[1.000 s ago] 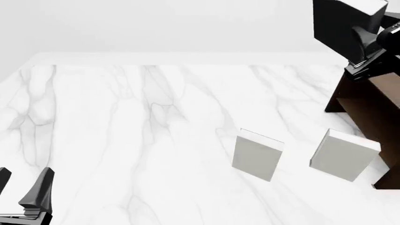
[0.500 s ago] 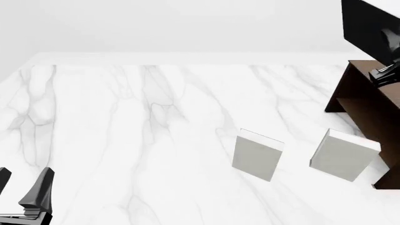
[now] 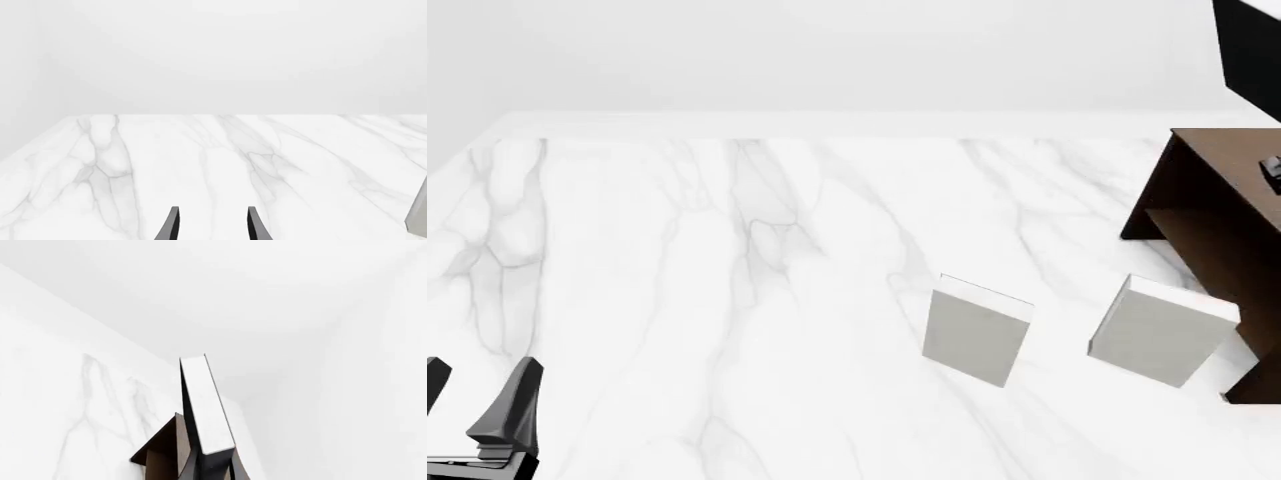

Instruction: Pick up the book on the left and place it on top of the shelf.

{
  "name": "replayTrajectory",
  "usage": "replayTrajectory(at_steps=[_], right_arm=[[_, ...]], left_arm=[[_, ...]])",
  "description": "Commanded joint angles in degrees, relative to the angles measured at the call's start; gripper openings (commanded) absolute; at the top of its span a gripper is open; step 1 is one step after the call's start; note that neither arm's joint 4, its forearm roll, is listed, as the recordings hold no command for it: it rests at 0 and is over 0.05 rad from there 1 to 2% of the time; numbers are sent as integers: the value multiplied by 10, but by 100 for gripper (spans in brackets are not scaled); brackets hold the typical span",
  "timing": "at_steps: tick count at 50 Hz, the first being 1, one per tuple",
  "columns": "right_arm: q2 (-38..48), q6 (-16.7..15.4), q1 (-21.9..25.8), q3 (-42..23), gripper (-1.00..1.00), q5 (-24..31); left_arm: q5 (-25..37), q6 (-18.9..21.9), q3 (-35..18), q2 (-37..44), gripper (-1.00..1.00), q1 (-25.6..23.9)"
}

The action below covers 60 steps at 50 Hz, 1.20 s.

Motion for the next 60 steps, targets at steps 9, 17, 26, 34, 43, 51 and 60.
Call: replayTrajectory(at_steps=[9,17,26,34,43,51,60], right_arm=[[-4,-18,-39,-8,-100,-5],[-2,-24,-53,-8,-100,-7],[0,-31,-75,2,-100,-14],[11,-43,-91,2,-100,-21],[21,-45,-111,12,-100,-39],[39,-48,-119,21,-100,-61],[59,-56,-133,20,-100,-77]], left_arm=[[0,0,0,0,100,0],[0,0,0,0,100,0],[0,0,0,0,100,0],[0,0,0,0,100,0],[0,0,0,0,100,0],[0,0,0,0,100,0],[0,0,0,0,100,0]])
